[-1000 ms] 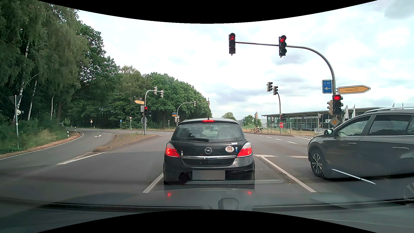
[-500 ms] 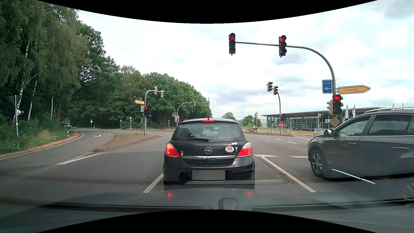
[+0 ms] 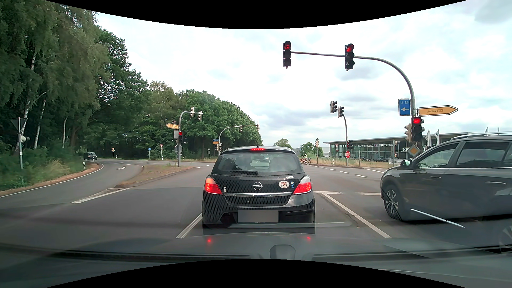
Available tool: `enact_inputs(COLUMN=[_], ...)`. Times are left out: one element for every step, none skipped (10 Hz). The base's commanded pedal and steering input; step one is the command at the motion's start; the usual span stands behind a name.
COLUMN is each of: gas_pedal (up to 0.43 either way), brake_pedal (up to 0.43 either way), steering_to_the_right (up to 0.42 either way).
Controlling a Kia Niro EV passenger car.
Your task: Follow the waypoints while adhering to traffic rules and regulations
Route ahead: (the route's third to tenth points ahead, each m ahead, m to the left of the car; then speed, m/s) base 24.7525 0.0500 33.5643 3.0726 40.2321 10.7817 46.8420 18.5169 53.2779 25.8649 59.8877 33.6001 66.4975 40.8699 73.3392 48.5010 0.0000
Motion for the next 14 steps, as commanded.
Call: enact_inputs(gas_pedal=[0.000,0.000,0.000,0.000,0.000,0.000,0.000,0.000,0.000,0.000,0.000,0.000,0.000,0.000], brake_pedal=[0.268,0.268,0.268,0.268,0.268,0.268,0.268,0.268,0.268,0.268,0.268,0.268,0.268,0.268], steering_to_the_right=[-0.004,-0.004,-0.004,-0.004,-0.004,-0.004,-0.004,-0.004,-0.004,-0.004,-0.004,-0.004,-0.004,-0.004])
